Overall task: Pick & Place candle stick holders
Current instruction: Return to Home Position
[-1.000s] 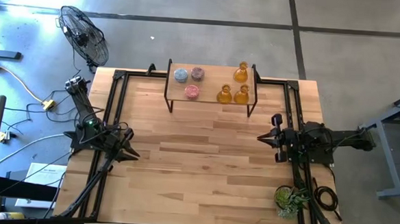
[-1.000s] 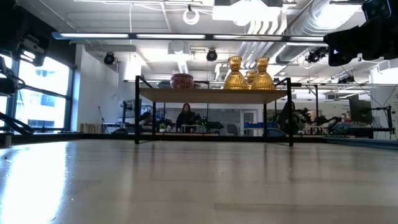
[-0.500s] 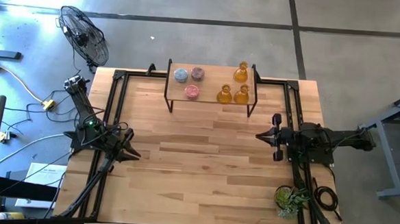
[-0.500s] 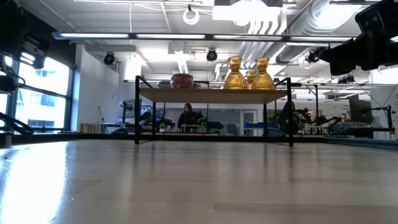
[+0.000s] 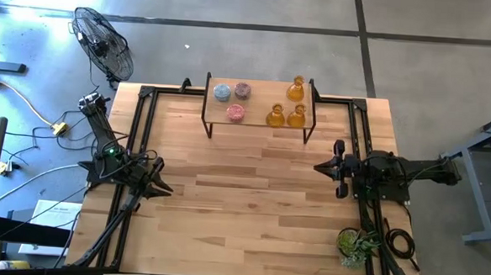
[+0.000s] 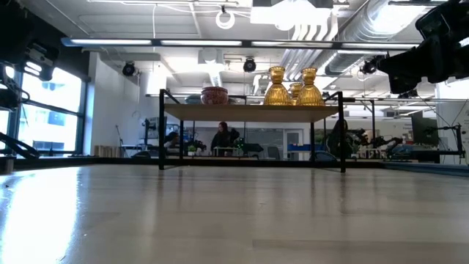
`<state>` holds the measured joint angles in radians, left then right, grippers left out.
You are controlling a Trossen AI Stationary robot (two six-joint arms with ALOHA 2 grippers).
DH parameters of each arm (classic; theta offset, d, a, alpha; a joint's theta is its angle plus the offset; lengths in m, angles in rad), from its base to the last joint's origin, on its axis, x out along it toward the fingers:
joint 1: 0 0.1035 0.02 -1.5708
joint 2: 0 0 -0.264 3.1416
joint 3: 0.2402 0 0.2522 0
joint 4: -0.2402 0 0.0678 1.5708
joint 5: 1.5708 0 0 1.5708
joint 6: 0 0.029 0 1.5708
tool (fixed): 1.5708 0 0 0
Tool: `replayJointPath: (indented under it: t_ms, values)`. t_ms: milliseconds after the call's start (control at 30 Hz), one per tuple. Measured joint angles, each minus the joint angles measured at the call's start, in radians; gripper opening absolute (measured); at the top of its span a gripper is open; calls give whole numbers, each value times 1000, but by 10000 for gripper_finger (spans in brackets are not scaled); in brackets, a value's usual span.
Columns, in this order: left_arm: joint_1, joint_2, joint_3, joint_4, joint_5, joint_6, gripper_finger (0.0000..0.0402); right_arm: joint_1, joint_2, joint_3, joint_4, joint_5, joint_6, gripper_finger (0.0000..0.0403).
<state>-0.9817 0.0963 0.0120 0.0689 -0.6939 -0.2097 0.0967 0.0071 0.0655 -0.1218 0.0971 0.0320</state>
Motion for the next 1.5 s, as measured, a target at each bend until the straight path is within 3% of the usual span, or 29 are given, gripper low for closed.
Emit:
replayJointPath:
  t_ms: [333,500,967,1500]
  values:
    - [0,0,0,0,0,33,56,0,0,-2,141,-148,12,17]
    - [0,0,0,0,3,48,56,0,0,-55,258,-157,3,17]
    - [0,0,0,0,8,46,56,0,7,-55,153,-153,-13,16]
    - [0,0,0,0,-30,48,56,0,13,-55,150,-152,-7,16]
